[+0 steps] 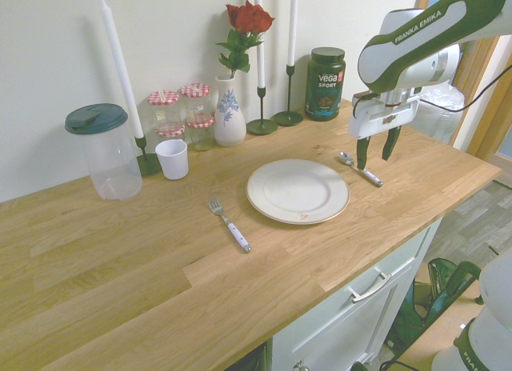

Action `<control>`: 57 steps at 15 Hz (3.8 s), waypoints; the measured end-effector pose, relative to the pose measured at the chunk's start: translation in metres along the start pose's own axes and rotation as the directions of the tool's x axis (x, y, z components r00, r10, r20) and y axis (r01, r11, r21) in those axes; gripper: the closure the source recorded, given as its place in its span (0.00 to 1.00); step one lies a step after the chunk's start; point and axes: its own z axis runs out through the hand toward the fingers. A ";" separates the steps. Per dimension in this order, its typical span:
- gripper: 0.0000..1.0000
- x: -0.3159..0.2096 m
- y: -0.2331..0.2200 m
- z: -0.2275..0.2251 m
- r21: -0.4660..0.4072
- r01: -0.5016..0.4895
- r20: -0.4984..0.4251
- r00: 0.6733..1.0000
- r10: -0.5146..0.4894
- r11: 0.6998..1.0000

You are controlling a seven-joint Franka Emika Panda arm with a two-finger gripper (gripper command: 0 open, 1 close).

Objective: Put the spoon into the plate

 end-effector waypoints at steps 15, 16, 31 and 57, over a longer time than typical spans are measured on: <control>1.00 0.009 -0.010 0.030 0.008 -0.004 -0.003 1.000 0.004 1.000; 1.00 0.009 -0.012 0.032 0.011 -0.004 -0.003 1.000 0.004 1.000; 1.00 0.022 -0.022 0.031 0.023 -0.013 -0.007 1.000 0.013 1.000; 1.00 -0.163 -0.161 -0.008 0.049 0.230 -0.052 0.972 -0.228 0.972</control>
